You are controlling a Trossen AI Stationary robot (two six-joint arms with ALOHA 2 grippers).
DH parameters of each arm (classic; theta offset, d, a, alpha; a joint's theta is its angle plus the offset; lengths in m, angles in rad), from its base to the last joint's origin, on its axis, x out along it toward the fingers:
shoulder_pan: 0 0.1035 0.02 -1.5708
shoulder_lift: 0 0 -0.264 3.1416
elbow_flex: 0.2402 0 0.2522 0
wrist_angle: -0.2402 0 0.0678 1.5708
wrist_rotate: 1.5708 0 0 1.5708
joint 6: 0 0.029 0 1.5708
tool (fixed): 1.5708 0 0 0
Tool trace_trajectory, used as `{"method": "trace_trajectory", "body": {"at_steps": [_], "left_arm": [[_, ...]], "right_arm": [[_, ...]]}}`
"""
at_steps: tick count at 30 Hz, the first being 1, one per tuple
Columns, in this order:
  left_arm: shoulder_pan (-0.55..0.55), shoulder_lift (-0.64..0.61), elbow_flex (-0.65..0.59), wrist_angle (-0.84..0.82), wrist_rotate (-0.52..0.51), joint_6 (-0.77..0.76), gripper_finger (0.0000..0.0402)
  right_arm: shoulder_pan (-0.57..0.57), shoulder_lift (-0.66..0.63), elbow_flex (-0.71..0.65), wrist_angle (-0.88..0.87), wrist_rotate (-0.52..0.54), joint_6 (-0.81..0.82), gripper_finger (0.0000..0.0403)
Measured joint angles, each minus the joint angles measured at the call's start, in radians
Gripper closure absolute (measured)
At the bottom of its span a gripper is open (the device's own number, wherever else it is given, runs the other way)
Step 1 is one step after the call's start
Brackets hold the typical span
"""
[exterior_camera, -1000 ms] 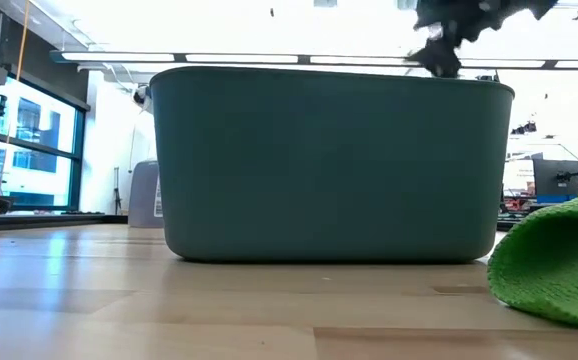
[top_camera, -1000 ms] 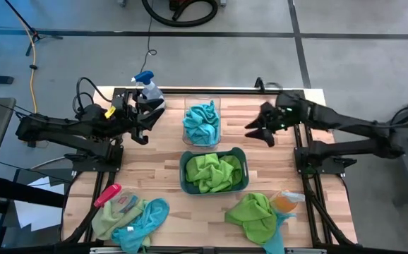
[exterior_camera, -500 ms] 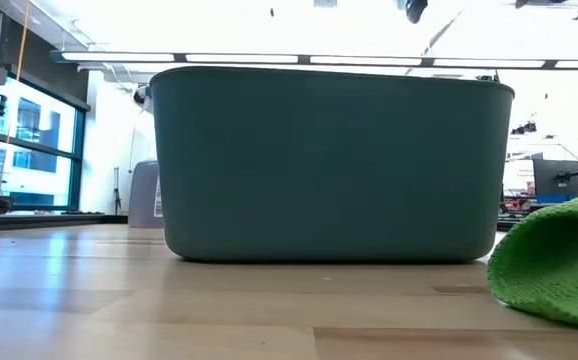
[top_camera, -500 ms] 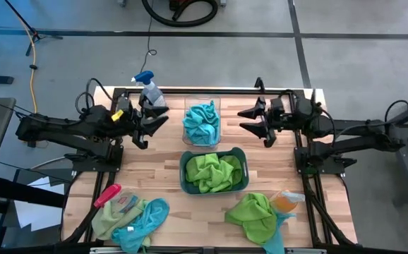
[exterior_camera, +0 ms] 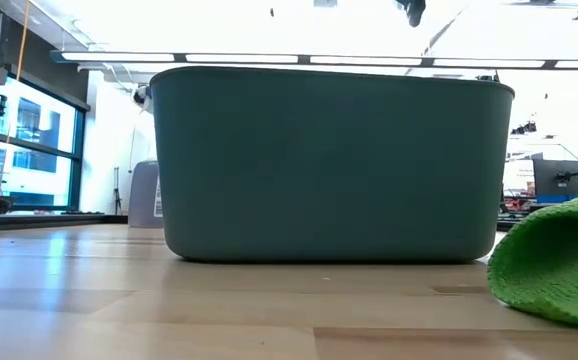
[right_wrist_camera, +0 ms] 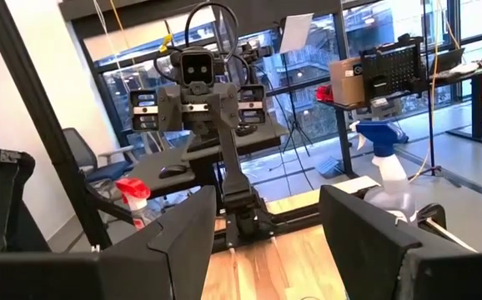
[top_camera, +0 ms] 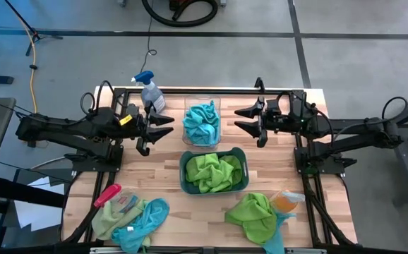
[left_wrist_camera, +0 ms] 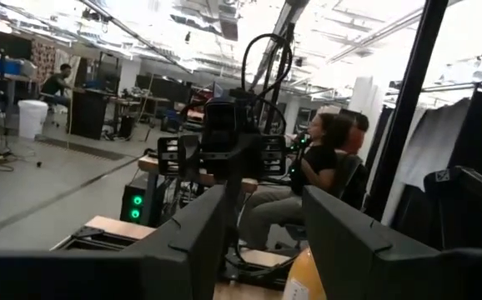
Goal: Sort microfiber towel by color & place in baskets
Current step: Put the green microfiber towel into the blue bin
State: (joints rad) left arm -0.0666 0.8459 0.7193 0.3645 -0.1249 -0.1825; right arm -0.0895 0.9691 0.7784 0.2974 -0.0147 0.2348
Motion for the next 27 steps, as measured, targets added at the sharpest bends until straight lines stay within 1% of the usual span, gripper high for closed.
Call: {"method": "trace_trajectory", "body": {"at_steps": [6, 10, 15, 18, 19, 21, 25, 27], "left_arm": [[0.000, 0.000, 0.000, -0.002, 0.000, -0.052, 0.0253], [0.001, 0.000, 0.000, -0.002, 0.000, -0.051, 0.0253], [0.001, 0.000, 0.000, -0.002, -0.016, -0.051, 0.0253], [0.001, 0.000, 0.000, -0.002, -0.026, -0.050, 0.0253], [0.001, 0.000, 0.000, -0.002, -0.034, -0.050, 0.0253], [0.001, 0.000, 0.000, -0.002, -0.044, -0.050, 0.0253], [0.001, 0.000, 0.000, -0.002, -0.046, -0.050, 0.0253], [0.001, 0.000, 0.000, -0.003, -0.046, -0.050, 0.0253]], "right_arm": [[0.000, 0.000, 0.000, 0.001, -0.003, 0.003, 0.0190], [0.000, 0.000, 0.000, 0.000, -0.013, 0.052, 0.0190], [0.000, 0.000, 0.000, -0.016, -0.022, 0.065, 0.0190], [0.001, 0.000, 0.007, -0.039, -0.077, 0.102, 0.0190], [0.006, 0.001, 0.022, -0.076, -0.097, 0.106, 0.0190], [0.026, 0.009, 0.081, -0.209, -0.109, 0.095, 0.0190], [0.080, 0.059, 0.248, -0.548, -0.110, 0.034, 0.0190], [0.112, 0.092, 0.332, -0.696, -0.116, 0.029, 0.0190]]}}
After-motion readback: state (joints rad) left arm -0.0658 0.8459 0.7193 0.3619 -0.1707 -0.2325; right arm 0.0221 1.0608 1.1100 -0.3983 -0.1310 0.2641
